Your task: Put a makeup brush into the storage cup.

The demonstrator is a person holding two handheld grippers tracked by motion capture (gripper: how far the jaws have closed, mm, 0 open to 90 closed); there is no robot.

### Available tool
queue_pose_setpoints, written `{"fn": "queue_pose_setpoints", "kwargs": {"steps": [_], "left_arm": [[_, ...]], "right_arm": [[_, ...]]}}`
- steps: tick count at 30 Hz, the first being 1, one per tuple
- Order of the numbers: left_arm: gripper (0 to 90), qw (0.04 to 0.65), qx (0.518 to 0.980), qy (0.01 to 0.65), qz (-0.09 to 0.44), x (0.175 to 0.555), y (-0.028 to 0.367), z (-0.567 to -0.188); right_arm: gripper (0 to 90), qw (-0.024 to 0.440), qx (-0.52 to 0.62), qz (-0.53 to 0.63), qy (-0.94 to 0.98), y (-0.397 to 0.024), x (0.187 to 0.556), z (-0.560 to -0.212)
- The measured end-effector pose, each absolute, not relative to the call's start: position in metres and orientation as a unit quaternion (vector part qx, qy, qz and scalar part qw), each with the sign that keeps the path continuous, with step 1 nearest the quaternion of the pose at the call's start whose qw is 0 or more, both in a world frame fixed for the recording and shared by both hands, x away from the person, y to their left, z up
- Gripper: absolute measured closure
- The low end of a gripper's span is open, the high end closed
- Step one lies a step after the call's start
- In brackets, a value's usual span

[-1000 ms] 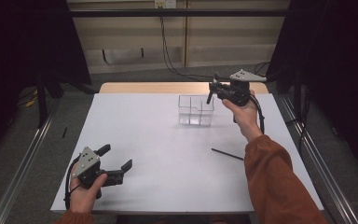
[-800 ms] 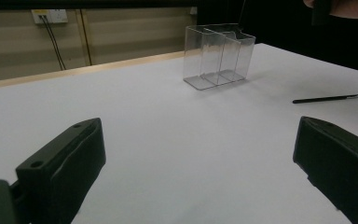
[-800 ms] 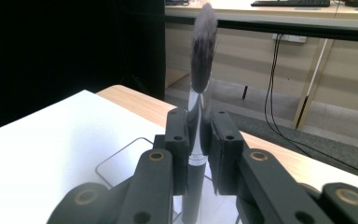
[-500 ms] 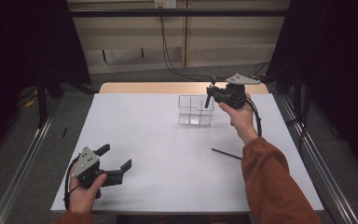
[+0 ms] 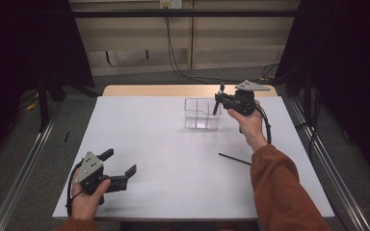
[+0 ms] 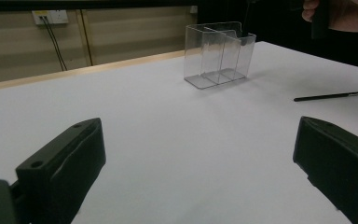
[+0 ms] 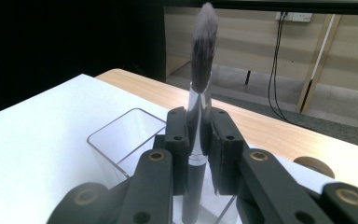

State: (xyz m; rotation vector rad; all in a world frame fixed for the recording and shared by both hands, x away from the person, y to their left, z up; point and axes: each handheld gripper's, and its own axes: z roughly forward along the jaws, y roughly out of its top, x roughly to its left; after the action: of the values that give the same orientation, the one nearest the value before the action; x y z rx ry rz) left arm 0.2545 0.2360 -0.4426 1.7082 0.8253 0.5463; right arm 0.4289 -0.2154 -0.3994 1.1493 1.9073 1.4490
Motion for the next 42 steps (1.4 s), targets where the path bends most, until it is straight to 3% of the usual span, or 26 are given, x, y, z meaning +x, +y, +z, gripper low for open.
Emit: {"fn": "queue_pose_setpoints", "kwargs": {"steps": [35, 42], "left_arm": [[2.2, 0.543, 0.725, 0.348, 0.241, 0.255, 0.237, -0.443], [2.2, 0.543, 0.726, 0.347, 0.24, 0.255, 0.237, -0.443]], "right_arm": [[79.2, 0.222, 0.432, 0.519, 0.703, -0.216, 0.432, -0.422], [66.8, 0.223, 0.444, 0.524, 0.692, -0.218, 0.432, -0.422]]}}
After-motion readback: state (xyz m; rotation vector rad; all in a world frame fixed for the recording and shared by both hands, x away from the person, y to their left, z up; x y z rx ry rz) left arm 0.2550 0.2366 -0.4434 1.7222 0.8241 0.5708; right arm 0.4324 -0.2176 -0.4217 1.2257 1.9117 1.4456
